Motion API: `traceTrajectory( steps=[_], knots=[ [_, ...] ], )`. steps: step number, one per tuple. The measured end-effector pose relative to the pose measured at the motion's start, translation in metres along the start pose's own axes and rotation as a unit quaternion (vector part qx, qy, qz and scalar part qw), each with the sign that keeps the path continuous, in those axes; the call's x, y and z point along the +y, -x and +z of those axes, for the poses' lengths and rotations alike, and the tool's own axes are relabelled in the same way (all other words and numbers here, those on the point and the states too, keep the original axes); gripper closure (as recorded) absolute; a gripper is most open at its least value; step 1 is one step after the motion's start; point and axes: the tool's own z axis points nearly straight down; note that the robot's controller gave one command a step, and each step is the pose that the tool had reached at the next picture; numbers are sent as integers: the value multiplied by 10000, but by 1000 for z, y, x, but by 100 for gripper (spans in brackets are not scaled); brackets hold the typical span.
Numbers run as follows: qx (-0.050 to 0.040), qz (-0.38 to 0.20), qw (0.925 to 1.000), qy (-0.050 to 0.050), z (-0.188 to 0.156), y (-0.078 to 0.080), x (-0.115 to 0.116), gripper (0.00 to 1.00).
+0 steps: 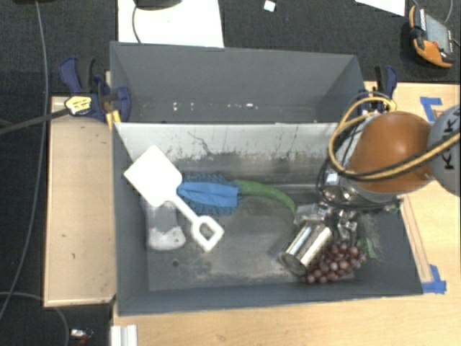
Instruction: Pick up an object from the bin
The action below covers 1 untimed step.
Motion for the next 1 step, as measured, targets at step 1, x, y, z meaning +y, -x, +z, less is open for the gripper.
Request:
traceTrajectory(
  steps=[1],
  knots=[
    [-139,-1060,9941,-202,-7,1,25,100]
  ],
)
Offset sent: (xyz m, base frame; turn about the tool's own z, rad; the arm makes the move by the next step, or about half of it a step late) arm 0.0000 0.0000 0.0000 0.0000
